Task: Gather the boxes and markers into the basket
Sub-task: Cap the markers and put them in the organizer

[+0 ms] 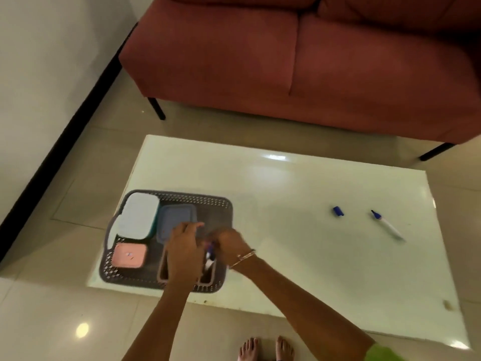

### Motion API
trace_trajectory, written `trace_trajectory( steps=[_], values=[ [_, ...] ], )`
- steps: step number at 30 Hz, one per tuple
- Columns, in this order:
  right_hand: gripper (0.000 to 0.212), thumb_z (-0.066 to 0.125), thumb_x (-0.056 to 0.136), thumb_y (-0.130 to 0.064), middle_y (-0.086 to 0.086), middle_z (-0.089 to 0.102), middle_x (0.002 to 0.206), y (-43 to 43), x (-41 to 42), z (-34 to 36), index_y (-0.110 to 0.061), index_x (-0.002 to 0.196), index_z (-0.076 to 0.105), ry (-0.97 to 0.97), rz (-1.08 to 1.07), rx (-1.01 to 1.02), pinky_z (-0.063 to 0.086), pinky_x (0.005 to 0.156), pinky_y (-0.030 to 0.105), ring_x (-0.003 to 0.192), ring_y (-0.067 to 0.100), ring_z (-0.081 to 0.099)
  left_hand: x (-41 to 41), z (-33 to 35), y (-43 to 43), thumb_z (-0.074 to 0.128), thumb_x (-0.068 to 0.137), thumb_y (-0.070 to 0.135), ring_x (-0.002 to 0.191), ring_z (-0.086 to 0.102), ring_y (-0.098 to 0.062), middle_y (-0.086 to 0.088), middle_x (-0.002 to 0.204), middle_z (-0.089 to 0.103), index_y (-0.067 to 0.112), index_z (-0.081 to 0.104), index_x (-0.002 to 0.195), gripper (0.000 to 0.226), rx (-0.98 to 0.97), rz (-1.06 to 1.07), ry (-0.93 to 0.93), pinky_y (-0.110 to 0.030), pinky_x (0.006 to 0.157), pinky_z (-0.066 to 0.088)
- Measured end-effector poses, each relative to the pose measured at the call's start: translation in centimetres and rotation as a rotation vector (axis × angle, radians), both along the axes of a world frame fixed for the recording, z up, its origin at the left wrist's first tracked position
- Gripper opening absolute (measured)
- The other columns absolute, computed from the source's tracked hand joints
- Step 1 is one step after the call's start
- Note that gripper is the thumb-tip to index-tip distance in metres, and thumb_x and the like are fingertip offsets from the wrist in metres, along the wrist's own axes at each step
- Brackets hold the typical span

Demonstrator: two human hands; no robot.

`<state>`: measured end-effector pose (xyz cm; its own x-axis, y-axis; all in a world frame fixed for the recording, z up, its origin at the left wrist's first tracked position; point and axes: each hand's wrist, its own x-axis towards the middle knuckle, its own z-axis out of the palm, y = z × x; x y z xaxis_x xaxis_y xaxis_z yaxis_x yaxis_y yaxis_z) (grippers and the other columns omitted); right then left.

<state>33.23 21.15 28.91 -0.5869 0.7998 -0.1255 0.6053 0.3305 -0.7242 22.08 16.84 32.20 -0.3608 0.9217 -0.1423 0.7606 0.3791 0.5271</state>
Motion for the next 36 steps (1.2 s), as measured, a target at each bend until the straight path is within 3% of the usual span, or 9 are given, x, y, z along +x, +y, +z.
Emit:
trace_trajectory(
  steps=[5,8,11,16,20,22,25,29,36],
  values=[
    [0.029,0.048,0.061,0.012,0.011,0.072,0.077,5.7,16.4,-0.7,-0.007,0.067,0.069,0.223,-0.582,0.175,0.051,0.072,0.021,0.075,0.015,0.065,11.2,-2.4,5.3,0.055,0.071,-0.010,0.096,0.060,-0.033,-0.011,0.103,0.066,0.014,0.068,0.100,0.039,0.015,-0.202,-0.032,-0.043,0.081,0.048],
    [0.025,0.056,0.067,0.015,0.013,0.072,0.079,8.5,26.5,-2.0,-0.006,0.071,0.070,0.099,-0.853,0.173,0.044,0.071,0.011,0.075,0.020,0.066,18.3,-4.9,8.3,0.050,0.079,-0.004,0.103,0.057,-0.026,-0.005,0.110,0.063,0.016,0.064,0.109,0.039,-0.003,-0.365,-0.038,-0.041,0.084,0.047],
    [0.019,0.064,0.074,0.003,0.016,0.071,0.096,9.4,34.9,-5.4,-0.006,0.090,0.071,-0.172,-1.001,0.058,0.044,0.079,0.028,0.090,0.034,0.064,24.4,-7.9,11.0,0.041,0.084,-0.005,0.110,0.052,-0.026,-0.008,0.124,0.055,0.015,0.053,0.126,0.048,-0.065,-0.518,-0.016,-0.037,0.092,0.043],
    [0.044,0.065,0.080,-0.011,0.019,0.057,0.124,8.9,40.9,-11.7,-0.004,0.122,0.054,-0.558,-0.878,-0.034,0.040,0.092,0.047,0.117,0.039,0.046,31.3,-13.5,14.7,0.063,0.072,-0.009,0.120,0.049,-0.025,-0.009,0.144,0.039,0.018,0.034,0.141,0.080,-0.003,-0.789,0.179,-0.033,0.091,0.045],
    [0.036,0.057,0.084,-0.004,0.022,0.056,0.118,9.0,41.4,-14.3,0.001,0.119,0.054,-0.581,-0.886,0.017,0.042,0.089,0.049,0.109,0.042,0.049,33.5,-16.4,15.6,0.070,0.068,-0.004,0.130,0.039,-0.029,-0.004,0.150,0.034,0.018,0.032,0.142,0.085,-0.038,-0.971,0.317,-0.032,0.097,0.042],
    [0.024,0.054,0.086,0.000,0.026,0.060,0.105,9.0,41.5,-14.7,0.004,0.109,0.061,-0.531,-0.917,0.075,0.044,0.081,0.046,0.100,0.043,0.053,34.1,-16.5,16.1,0.084,0.044,0.004,0.102,0.062,-0.021,0.003,0.118,0.064,0.021,0.064,0.110,0.071,-0.066,-0.963,0.367,-0.021,0.071,0.052],
    [0.016,0.059,0.081,-0.001,0.023,0.063,0.090,8.5,41.0,-13.9,0.001,0.093,0.068,-0.426,-0.936,0.061,0.040,0.067,0.032,0.084,0.040,0.058,34.1,-16.5,15.8,0.073,0.031,-0.006,0.063,0.059,-0.012,0.005,0.070,0.062,0.018,0.061,0.061,0.041,-0.028,-0.929,0.230,-0.017,0.041,0.036],
    [0.018,0.070,0.072,-0.005,0.014,0.064,0.084,7.4,38.3,-11.0,-0.010,0.089,0.073,-0.251,-0.823,0.023,0.040,0.060,0.027,0.070,0.031,0.062,32.5,-15.2,14.2,0.064,0.084,0.010,0.093,0.060,-0.021,-0.009,0.100,0.065,0.006,0.063,0.101,0.017,-0.104,-0.600,-0.229,-0.025,0.080,0.048],
    [0.017,0.066,0.064,-0.019,0.000,0.064,0.073,5.2,33.1,-4.8,-0.027,0.077,0.073,-0.285,-0.549,0.159,0.036,0.044,0.017,0.045,0.017,0.057,28.3,-8.7,10.2,0.059,0.088,0.011,0.091,0.063,-0.024,-0.013,0.101,0.067,0.003,0.061,0.107,0.021,-0.206,-0.447,-0.438,-0.038,0.087,0.052]
  ],
)
